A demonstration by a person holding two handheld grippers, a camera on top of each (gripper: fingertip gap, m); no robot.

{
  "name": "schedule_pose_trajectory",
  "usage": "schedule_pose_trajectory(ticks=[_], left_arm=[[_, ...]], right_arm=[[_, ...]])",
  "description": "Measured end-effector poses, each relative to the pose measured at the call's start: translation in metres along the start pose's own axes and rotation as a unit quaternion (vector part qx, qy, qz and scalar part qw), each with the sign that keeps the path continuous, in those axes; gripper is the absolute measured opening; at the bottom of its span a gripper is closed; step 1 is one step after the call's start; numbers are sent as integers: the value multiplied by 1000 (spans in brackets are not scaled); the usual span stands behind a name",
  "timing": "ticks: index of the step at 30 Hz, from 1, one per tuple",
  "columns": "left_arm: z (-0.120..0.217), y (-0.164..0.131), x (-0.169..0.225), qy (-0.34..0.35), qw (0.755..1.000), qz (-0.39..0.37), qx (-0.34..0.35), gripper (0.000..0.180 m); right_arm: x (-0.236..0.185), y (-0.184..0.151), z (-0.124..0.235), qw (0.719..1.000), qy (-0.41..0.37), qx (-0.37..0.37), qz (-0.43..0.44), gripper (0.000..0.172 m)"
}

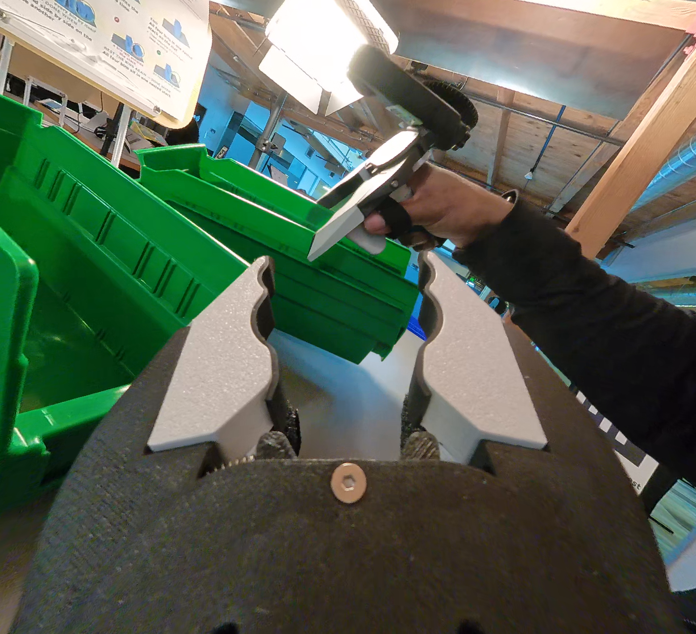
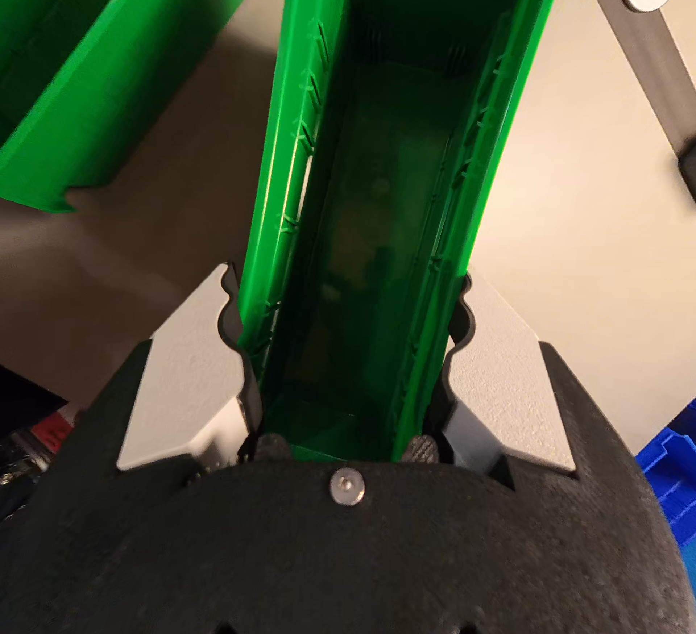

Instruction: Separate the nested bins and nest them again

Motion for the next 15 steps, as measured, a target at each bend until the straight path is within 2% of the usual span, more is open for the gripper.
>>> schedule_pose_trajectory(ticks=[8, 15], left_arm=[[0, 0, 0, 0, 1000, 2, -1, 76], [0, 0, 0, 0, 1000, 3, -2, 76]], right_arm=[[9, -10, -7, 998, -41, -32, 39, 114], [16, -5, 1, 999, -33, -12, 31, 111]])
Point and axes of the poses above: each gripper's, where its closed fingertips meet, z back along the fingers, y out of its top, x = y × z across the jaws, the point moved 7 cm from there along z, back along the fingers, and after that the axes turned 9 degrees about x, right-handed, at the moved point
